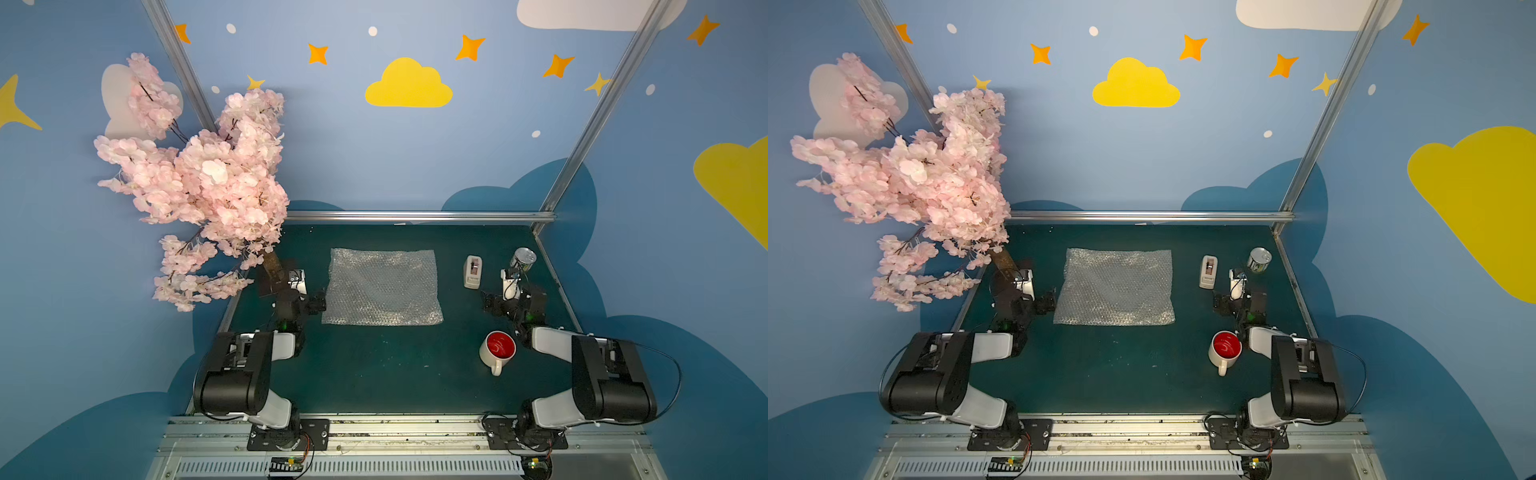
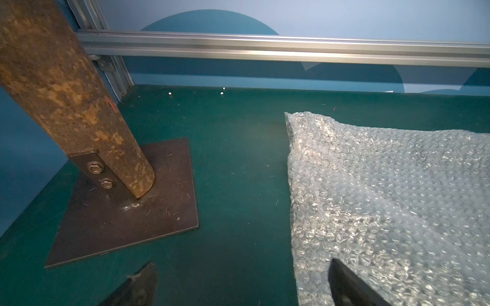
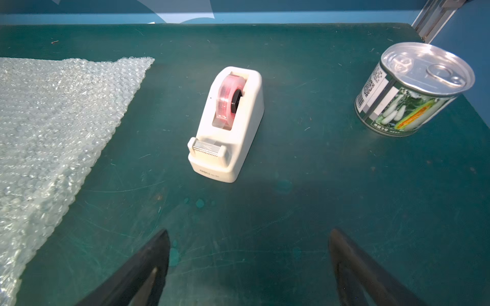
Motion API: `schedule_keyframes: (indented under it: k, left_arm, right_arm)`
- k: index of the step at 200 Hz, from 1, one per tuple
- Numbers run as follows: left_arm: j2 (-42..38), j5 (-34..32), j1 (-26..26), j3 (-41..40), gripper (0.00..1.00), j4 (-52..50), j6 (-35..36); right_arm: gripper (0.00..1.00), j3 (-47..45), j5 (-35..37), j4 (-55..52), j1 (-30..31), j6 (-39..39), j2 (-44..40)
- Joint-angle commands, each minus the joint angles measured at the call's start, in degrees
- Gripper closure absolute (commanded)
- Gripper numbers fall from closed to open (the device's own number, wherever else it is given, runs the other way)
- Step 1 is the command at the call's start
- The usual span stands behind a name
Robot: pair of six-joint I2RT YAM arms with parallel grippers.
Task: Wrap mugs in bubble wrap
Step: Pick up the mug from the center of the board.
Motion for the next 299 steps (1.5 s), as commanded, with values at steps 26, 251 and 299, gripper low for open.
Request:
schedule_keyframes:
  k: [26,251,299]
  left_arm:
    - [0.47,-0.30,-0.12,-0.47,0.00,0.32,-0.29]
    - [-13.04,0.77,-6.06,12.31,0.00,-31.99,2.29]
    - [-9.90,-1.32,-14.16,17.86,0.00,-37.02,-0.03]
  right_arm:
    - [0.08,0.05,-0.47,1.01,-0.01,0.08,-0.06]
    - [0.08,17.40,12.29,-62.98,6.15,21.51,-20.45]
    - [0.11,15.57,9.11,-84.45,12.54,39.37,-31.31]
